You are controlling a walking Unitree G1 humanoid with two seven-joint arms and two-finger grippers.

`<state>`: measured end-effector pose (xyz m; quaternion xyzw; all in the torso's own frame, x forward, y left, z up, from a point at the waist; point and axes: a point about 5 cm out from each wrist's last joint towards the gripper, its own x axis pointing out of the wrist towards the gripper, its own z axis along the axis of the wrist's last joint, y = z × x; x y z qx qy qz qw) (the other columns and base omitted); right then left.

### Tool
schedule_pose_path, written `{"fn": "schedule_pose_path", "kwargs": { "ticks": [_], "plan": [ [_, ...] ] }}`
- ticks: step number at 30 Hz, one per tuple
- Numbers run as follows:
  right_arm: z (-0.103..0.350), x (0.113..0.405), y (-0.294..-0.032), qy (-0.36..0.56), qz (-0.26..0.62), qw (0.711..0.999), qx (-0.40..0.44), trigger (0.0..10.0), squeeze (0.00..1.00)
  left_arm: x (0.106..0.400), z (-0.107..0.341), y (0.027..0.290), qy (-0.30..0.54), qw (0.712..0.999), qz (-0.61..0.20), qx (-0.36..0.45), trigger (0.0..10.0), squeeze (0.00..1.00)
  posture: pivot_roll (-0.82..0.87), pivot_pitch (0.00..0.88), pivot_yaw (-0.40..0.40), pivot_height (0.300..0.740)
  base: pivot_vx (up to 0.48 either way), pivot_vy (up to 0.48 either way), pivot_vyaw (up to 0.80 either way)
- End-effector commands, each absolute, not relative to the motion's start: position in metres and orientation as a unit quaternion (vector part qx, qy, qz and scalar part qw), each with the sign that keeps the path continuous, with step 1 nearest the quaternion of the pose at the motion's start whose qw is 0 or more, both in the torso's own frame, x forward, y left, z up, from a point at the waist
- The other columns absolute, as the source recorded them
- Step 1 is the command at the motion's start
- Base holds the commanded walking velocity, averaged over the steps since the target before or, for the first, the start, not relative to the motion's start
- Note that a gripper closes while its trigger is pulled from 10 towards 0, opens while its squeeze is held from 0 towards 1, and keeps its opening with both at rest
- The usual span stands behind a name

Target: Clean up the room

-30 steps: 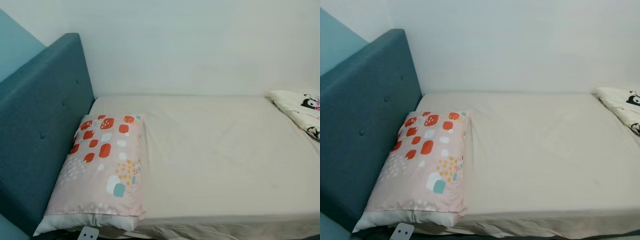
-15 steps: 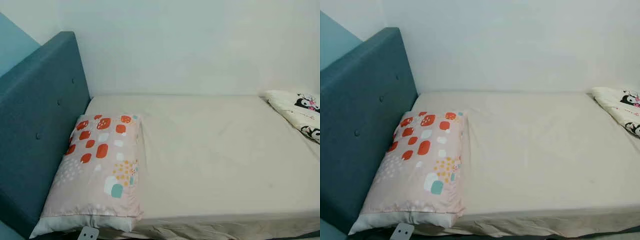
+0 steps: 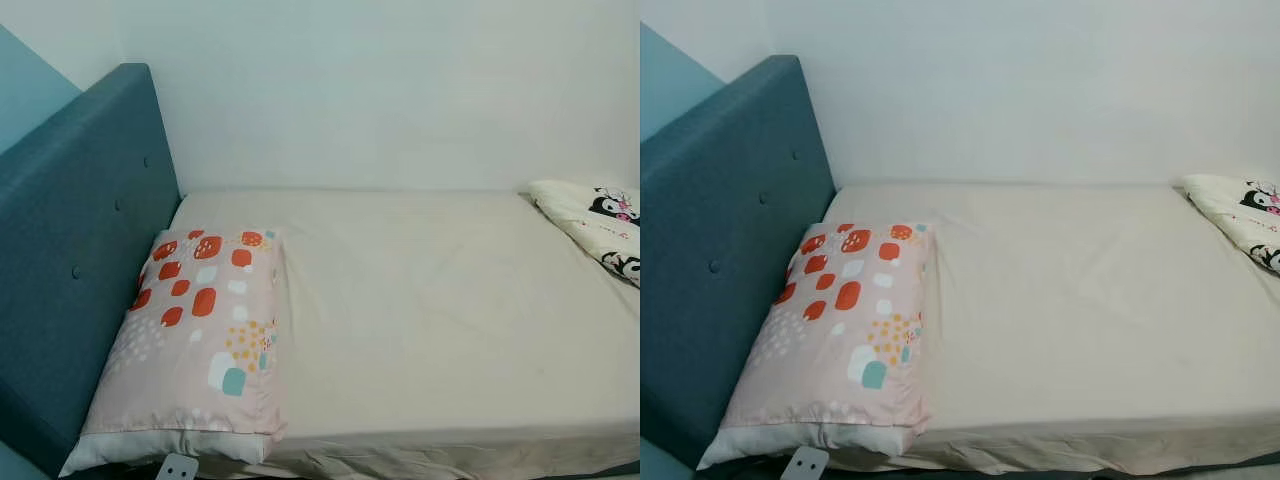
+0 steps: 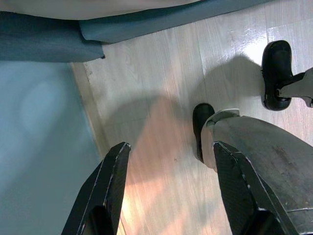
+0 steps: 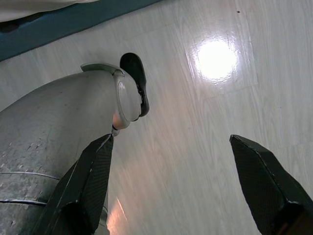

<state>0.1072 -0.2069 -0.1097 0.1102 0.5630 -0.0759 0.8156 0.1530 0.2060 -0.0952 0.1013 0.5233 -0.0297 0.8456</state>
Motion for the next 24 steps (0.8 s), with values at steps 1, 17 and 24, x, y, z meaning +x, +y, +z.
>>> {"fn": "schedule_pose_path", "kwargs": {
  "ticks": [1,17,24],
  "plan": [
    [-0.115,0.1,-0.184,0.578,-0.052,0.804,0.126,10.0,0.0,0.151,-0.096,0.205,0.526,0.844,-0.033,0.101,10.0,0.0,0.05,0.0,-0.059,0.74,0.0,0.0,0.0],
    [-0.113,0.078,-0.218,0.582,-0.071,0.8,0.125,10.0,0.0,0.15,-0.097,0.203,0.526,0.845,-0.035,0.097,10.0,0.0,0.05,0.0,-0.061,0.74,0.0,0.0,0.0],
    [-0.113,0.075,-0.22,0.581,-0.069,0.801,0.124,10.0,0.0,0.154,-0.096,0.201,0.522,0.845,-0.05,0.104,10.0,0.0,0.04,0.0,-0.061,0.74,0.0,0.0,0.0]
  ]
}}
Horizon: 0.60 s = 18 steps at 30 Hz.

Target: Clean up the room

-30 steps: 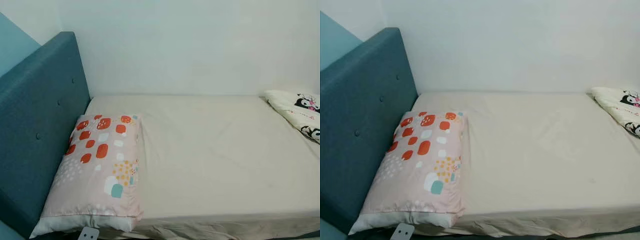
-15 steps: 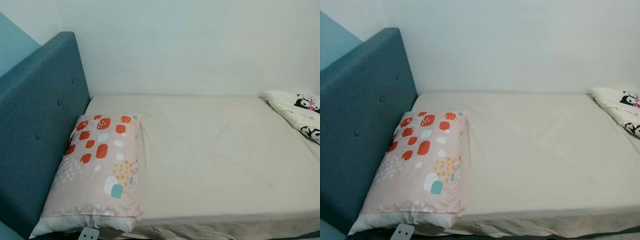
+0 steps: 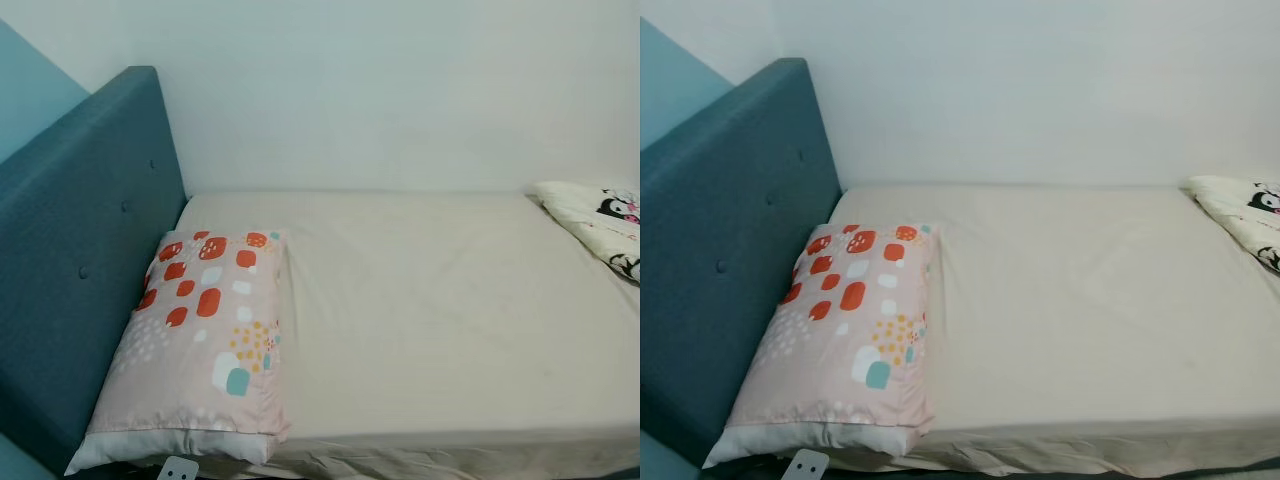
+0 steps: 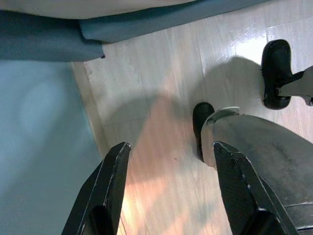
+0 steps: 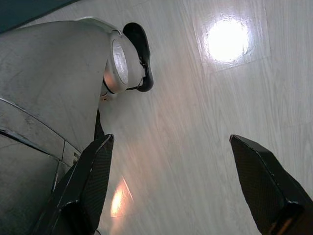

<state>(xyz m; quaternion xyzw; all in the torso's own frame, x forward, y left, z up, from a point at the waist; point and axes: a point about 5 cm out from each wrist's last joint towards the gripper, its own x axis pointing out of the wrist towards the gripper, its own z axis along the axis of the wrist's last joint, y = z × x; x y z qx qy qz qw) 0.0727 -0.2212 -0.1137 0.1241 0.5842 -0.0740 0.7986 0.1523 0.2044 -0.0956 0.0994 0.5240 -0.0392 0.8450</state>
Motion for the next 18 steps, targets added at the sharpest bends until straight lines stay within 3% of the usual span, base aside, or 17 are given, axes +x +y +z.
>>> {"fn": "schedule_pose_path", "kwargs": {
  "ticks": [1,5,14,18],
  "plan": [
    [-0.113,0.075,-0.22,0.581,-0.069,0.801,0.124,10.0,0.0,0.154,-0.096,0.201,0.522,0.845,-0.05,0.104,10.0,0.0,0.04,0.0,-0.061,0.74,0.0,0.0,0.0],
    [-0.113,0.077,-0.22,0.58,-0.068,0.802,0.125,10.0,0.0,0.155,-0.095,0.201,0.522,0.845,-0.051,0.102,10.0,0.0,0.04,0.0,-0.061,0.74,0.0,0.0,0.0],
    [-0.113,0.082,-0.213,0.574,-0.067,0.805,0.134,10.0,0.0,0.156,-0.095,0.202,0.525,0.844,-0.047,0.095,10.0,0.0,0.03,0.0,-0.058,0.74,0.0,-0.42,0.0],
    [-0.114,0.084,-0.209,0.573,-0.06,0.806,0.133,10.0,0.0,0.157,-0.094,0.202,0.525,0.844,-0.049,0.097,10.0,0.0,0.04,0.0,-0.059,0.74,0.0,0.0,0.0]
  ]
}}
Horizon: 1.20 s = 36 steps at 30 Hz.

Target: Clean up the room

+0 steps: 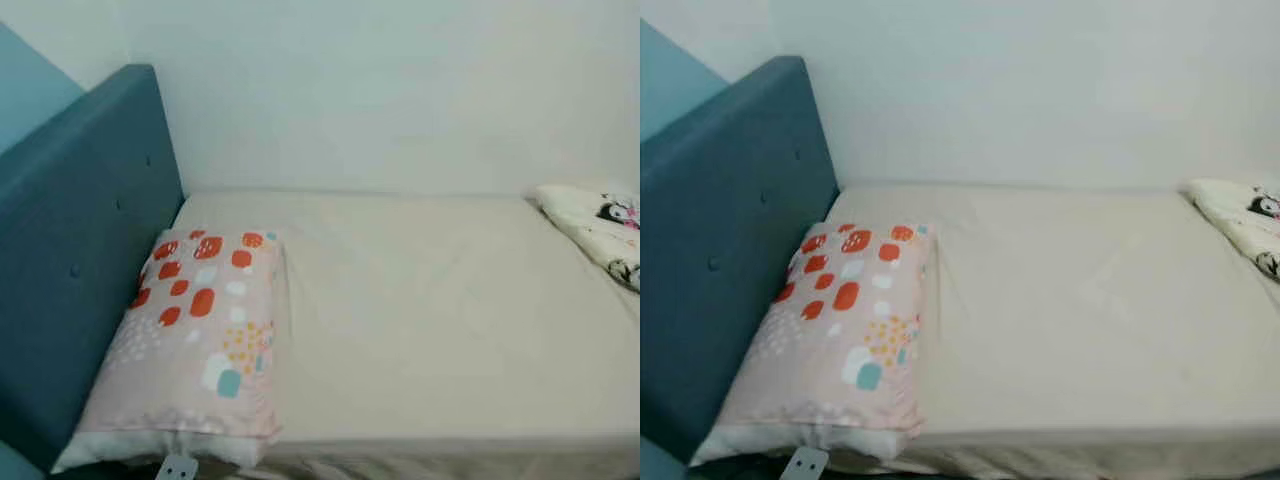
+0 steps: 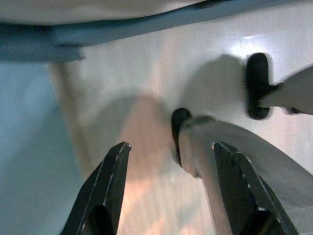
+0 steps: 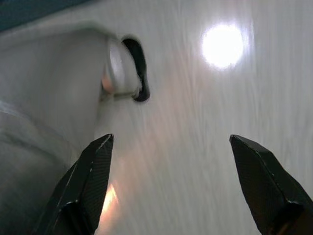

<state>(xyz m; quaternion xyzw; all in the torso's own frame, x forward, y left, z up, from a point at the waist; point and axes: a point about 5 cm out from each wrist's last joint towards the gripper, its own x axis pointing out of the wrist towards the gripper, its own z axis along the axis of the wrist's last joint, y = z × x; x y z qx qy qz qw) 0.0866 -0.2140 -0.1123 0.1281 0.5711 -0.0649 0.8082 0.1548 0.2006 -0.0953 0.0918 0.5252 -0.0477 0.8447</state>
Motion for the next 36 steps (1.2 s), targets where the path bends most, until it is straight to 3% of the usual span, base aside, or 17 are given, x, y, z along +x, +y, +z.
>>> {"fn": "schedule_pose_path", "kwargs": {
  "ticks": [1,9,36],
  "plan": [
    [-0.114,0.085,-0.207,0.574,-0.057,0.807,0.132,10.0,0.0,0.158,-0.094,0.202,0.525,0.844,-0.051,0.099,10.0,0.0,0.04,0.0,-0.052,0.74,0.0,0.0,0.0],
    [-0.114,0.09,-0.203,0.568,-0.058,0.81,0.135,10.0,0.0,0.159,-0.093,0.202,0.525,0.844,-0.048,0.098,10.0,0.0,0.02,0.0,-0.05,0.74,0.0,-0.06,0.0],
    [-0.115,0.091,-0.195,0.57,-0.058,0.809,0.132,10.0,0.0,0.158,-0.095,0.197,0.528,0.842,-0.054,0.095,10.0,0.0,0.02,0.0,-0.052,0.74,0.0,-0.48,0.0]
  ]
}}
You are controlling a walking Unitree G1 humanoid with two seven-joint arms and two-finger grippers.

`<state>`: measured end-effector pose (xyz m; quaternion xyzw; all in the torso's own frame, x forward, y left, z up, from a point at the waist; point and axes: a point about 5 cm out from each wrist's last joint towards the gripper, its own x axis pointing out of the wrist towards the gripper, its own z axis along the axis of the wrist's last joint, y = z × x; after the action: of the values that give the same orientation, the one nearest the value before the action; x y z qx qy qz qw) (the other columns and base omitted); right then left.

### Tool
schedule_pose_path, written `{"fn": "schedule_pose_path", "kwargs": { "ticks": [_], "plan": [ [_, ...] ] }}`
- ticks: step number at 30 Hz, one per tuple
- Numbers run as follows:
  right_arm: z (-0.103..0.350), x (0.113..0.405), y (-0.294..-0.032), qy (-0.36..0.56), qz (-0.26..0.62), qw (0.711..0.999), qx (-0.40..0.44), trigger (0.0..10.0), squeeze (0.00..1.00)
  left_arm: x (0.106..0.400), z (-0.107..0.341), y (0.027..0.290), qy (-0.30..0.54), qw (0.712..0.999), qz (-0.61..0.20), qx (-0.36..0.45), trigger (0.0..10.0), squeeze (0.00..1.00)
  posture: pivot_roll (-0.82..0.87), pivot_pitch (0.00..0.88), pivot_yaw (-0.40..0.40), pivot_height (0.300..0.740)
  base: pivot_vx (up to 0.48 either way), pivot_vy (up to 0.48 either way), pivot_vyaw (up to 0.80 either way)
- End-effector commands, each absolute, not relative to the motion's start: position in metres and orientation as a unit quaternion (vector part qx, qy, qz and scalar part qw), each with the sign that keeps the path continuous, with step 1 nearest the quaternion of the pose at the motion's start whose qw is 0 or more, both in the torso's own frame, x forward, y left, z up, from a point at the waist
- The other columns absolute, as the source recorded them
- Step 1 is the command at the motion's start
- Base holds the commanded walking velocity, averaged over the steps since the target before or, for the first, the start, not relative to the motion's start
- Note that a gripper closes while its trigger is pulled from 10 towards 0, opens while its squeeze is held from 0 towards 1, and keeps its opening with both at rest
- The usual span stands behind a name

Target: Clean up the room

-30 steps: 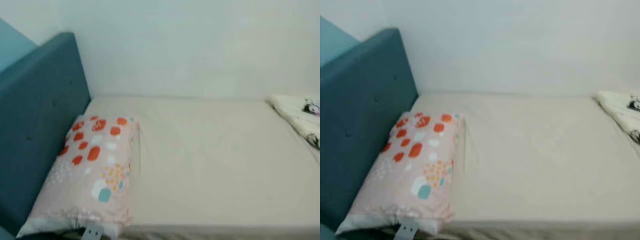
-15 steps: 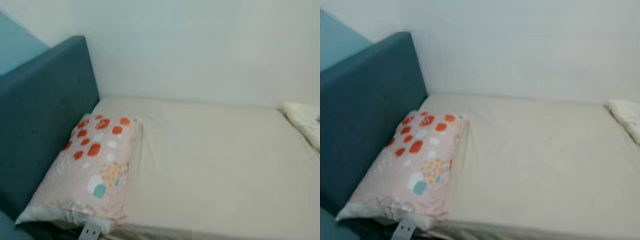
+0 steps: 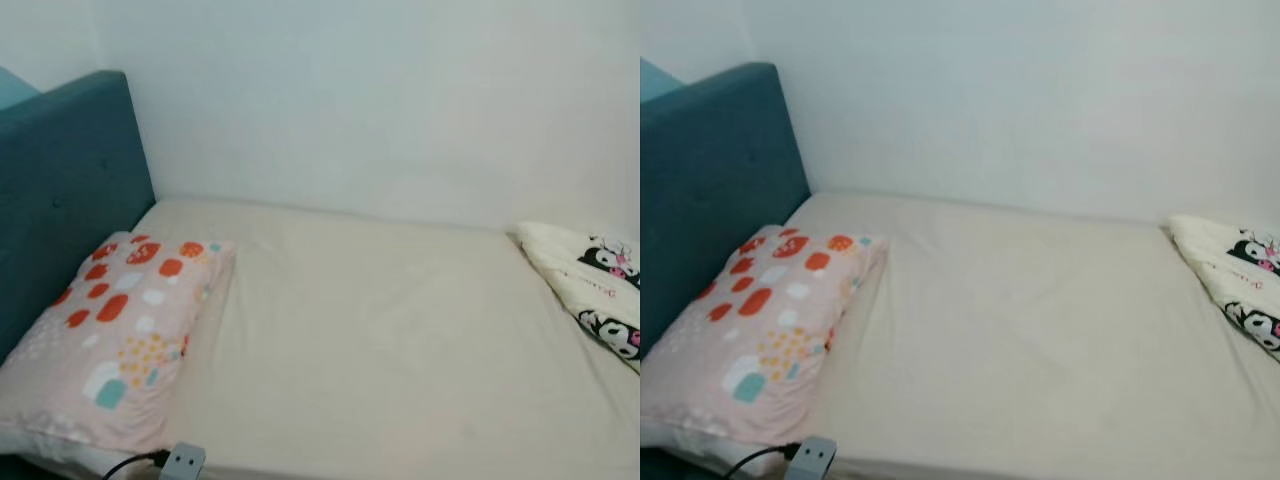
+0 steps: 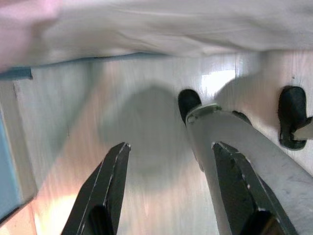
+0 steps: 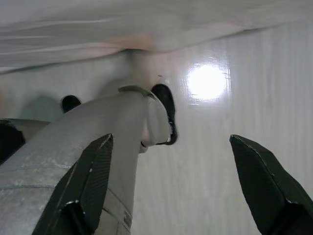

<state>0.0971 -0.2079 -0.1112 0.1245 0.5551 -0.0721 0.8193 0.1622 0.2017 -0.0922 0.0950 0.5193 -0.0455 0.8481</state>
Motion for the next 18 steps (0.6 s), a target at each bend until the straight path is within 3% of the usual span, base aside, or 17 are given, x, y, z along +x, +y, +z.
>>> {"fn": "schedule_pose_path", "kwargs": {
  "ticks": [1,18],
  "plan": [
    [-0.115,0.091,-0.195,0.57,-0.058,0.809,0.132,10.0,0.0,0.158,-0.095,0.197,0.528,0.842,-0.054,0.095,10.0,0.0,0.02,0.0,-0.052,0.74,0.0,-0.48,0.0],
    [-0.116,0.093,-0.181,0.576,-0.049,0.805,0.129,10.0,0.0,0.159,-0.094,0.199,0.528,0.842,-0.054,0.097,10.0,0.0,0.01,0.0,-0.047,0.74,0.0,-0.48,0.0]
  ]
}}
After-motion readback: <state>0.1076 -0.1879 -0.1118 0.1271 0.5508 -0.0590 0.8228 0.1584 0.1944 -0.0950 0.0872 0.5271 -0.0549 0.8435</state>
